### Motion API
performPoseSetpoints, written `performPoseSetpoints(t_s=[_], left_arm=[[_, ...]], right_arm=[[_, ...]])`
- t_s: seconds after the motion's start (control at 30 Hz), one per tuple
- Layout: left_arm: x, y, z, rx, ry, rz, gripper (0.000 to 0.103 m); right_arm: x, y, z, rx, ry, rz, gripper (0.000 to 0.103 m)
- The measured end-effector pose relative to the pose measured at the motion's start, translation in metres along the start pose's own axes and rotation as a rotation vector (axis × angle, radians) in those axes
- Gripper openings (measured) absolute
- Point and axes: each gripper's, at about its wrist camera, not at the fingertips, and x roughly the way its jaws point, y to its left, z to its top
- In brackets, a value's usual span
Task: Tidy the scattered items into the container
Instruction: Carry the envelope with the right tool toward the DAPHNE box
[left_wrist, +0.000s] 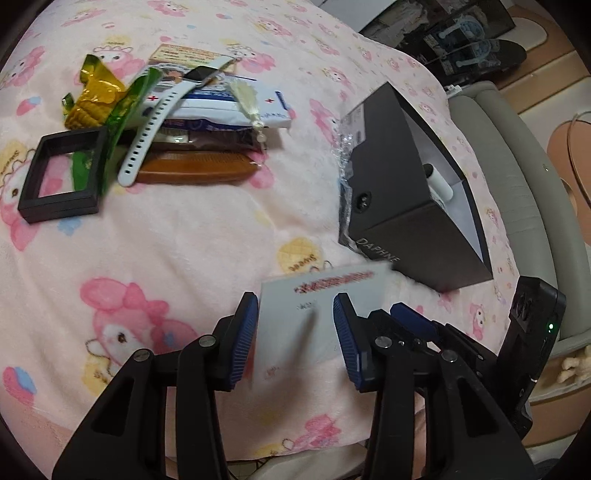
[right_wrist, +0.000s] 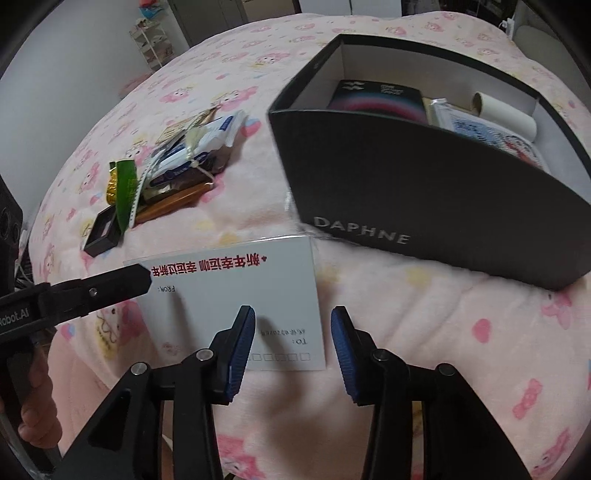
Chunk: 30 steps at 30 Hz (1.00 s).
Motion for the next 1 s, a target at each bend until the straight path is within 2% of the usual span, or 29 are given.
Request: performPoseSetpoints(t_s=[0.1, 0.27, 0.43, 0.57, 0.7, 0.9, 1.0], left_arm=[[0.005, -0.006, -0.002, 0.011, 0.011, -0.003, 0.042], [0.011, -0.014, -0.007, -0.022, 0.043, -0.078, 0.042], [0.006, -0.04, -0.011, 0.03, 0.039, -0.062, 0.042], [0.003, -0.067, -0.01, 0.079, 0.031, -0.093, 0.042], [0.011, -0.1, -0.011, 0.142, 0.038, -0.117, 0.042], [0.025, -0.149, -0.013, 0.238, 0.049, -0.151, 0.042], [0.036, -0.154, -0.015, 0.245, 0.061, -0.147, 0.043]], right_arm=[[-0.007, -0.008, -0.004, 0.014, -0.006, 0.009, 0.038], [-0.012, -0.015, -0.012, 0.007, 0.012, 0.037, 0.038], [-0.018, -0.011, -0.026, -0.034, 0.032, 0.115, 0.039], [-0.028, -0.01, -0.03, -0.053, 0.004, 0.116, 0.04], [-0.04, -0.041, -0.023, 0.067, -0.02, 0.103, 0.04], [-0.066, -0.089, -0.024, 0.163, -0.084, 0.041, 0.04], [-0.077, -0.114, -0.023, 0.228, -0.108, 0.014, 0.04]])
